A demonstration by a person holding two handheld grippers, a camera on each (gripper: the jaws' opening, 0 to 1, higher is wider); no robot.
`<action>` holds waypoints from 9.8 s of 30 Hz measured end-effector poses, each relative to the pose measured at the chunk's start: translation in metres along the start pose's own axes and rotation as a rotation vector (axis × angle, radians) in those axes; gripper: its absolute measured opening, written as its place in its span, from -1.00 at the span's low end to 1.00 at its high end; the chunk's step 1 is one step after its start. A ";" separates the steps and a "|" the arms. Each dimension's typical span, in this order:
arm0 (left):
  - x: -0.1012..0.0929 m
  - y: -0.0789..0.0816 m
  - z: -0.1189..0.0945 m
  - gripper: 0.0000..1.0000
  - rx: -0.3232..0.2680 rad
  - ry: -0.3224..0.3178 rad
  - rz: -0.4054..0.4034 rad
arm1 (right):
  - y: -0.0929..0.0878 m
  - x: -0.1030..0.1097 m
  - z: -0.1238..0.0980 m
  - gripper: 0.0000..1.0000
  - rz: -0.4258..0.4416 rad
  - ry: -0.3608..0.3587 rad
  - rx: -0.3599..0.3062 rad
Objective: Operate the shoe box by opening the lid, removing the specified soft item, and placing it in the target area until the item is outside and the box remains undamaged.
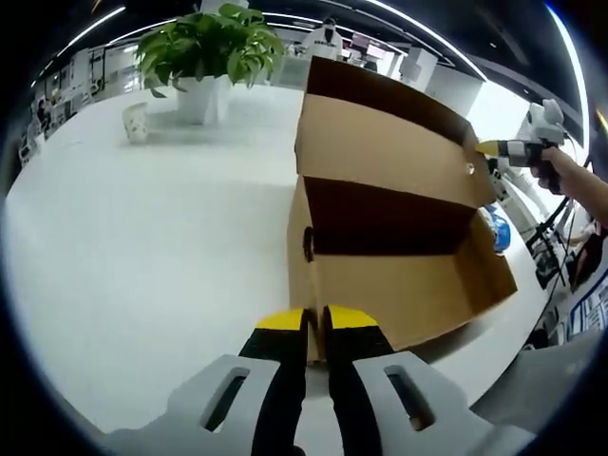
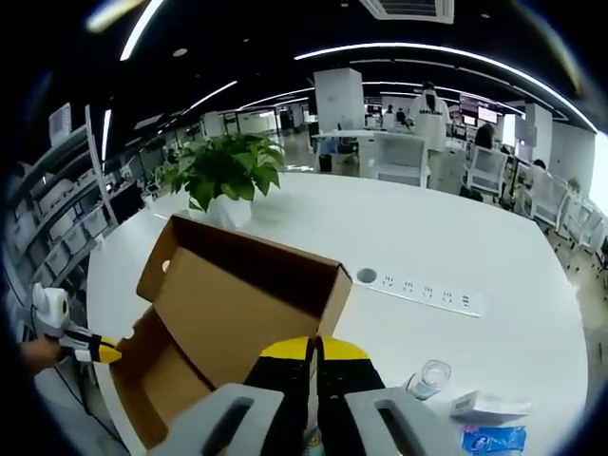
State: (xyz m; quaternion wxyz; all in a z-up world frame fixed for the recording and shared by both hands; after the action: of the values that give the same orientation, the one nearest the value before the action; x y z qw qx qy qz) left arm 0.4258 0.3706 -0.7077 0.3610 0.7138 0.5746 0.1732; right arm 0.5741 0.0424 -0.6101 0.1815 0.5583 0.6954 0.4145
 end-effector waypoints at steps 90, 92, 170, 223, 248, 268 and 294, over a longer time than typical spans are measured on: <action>0.001 0.000 -0.002 -0.87 -0.002 -0.063 0.061 | -0.040 0.042 -0.072 -1.00 -0.092 -0.009 -0.146; 0.000 0.000 -0.003 -0.87 -0.002 -0.064 0.062 | -0.042 0.043 -0.073 -1.00 -0.098 -0.012 -0.148; -0.008 0.006 -0.009 -0.81 -0.002 -0.086 0.192 | -0.124 0.059 -0.091 -1.00 0.016 -0.002 -0.141; -0.022 0.004 -0.039 -0.37 -0.093 -0.143 0.377 | -0.179 0.076 -0.097 -0.74 -0.245 0.194 0.032; -0.017 -0.014 -0.022 -0.38 -0.044 -0.141 0.388 | -0.196 0.073 -0.083 -0.71 -0.334 0.184 0.098; -0.015 -0.026 -0.011 -0.35 -0.013 -0.145 0.368 | -0.207 0.068 -0.075 -0.64 -0.350 0.180 0.141; -0.024 -0.010 -0.027 -0.39 -0.063 -0.162 0.446 | -0.187 0.078 -0.080 -0.51 -0.348 0.220 0.097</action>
State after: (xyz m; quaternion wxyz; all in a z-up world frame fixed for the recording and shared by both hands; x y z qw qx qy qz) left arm 0.3941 0.3575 -0.6927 0.3810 0.8229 0.3663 0.2087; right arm 0.3755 0.0780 -0.6920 0.1466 0.3892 0.8160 0.4014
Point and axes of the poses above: the point that each gripper's makers call its tool centre point, and the gripper's own axes: z roughly forward along the fingers, x roughly to its left, y roughly out of its top, the point moved 2 cm from there along -z, roughly backward along the fingers, and after that the axes turned 7 degrees about z, right-handed, at the moved point
